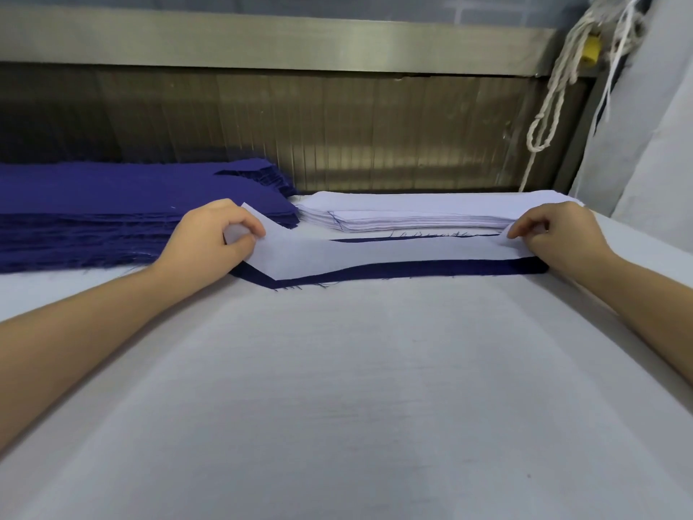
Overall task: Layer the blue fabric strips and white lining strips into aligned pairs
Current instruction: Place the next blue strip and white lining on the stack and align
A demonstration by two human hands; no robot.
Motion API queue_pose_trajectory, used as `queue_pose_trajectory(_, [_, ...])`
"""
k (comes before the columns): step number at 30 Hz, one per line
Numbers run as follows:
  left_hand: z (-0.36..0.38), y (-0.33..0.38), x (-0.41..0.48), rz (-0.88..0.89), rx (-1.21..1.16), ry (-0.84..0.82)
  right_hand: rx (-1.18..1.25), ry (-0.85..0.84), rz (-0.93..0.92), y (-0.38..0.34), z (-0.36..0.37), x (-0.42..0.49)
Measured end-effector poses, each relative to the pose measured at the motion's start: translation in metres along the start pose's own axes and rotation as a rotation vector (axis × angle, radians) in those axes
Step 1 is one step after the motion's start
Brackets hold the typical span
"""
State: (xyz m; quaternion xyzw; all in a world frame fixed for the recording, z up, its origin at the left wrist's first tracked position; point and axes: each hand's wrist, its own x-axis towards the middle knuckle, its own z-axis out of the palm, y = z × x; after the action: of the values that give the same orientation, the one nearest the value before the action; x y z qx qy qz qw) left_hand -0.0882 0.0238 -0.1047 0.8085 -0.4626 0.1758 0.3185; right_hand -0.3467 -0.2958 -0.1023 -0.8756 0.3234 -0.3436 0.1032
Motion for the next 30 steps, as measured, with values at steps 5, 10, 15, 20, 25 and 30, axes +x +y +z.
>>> queue_pose_trajectory(5, [0.0003, 0.0004, -0.0006, -0.013, 0.022, -0.008, -0.012, -0.050, 0.009, 0.0011, 0.0012, 0.0000])
queue_pose_trajectory(10, [0.0011, -0.0002, 0.0002, -0.027, 0.071, -0.066, -0.020, -0.095, 0.051, 0.0014, 0.0018, 0.0008])
queue_pose_trajectory(15, [-0.0003, 0.0017, -0.0004, -0.018, 0.084, -0.071, -0.026, -0.109, 0.052, 0.0023, 0.0022, 0.0006])
queue_pose_trajectory(20, [-0.0004, 0.0031, -0.0014, 0.001, 0.075, -0.074, -0.053, -0.088, 0.022, 0.0058, 0.0043, 0.0022])
queue_pose_trajectory(25, [-0.0013, 0.0024, -0.0013, 0.027, 0.034, -0.070, -0.042, -0.008, -0.006, 0.0046, 0.0047, 0.0018])
queue_pose_trajectory(30, [-0.0022, 0.0023, -0.0013, 0.050, 0.011, -0.050, -0.073, 0.138, -0.025, -0.0015, 0.0014, 0.0017])
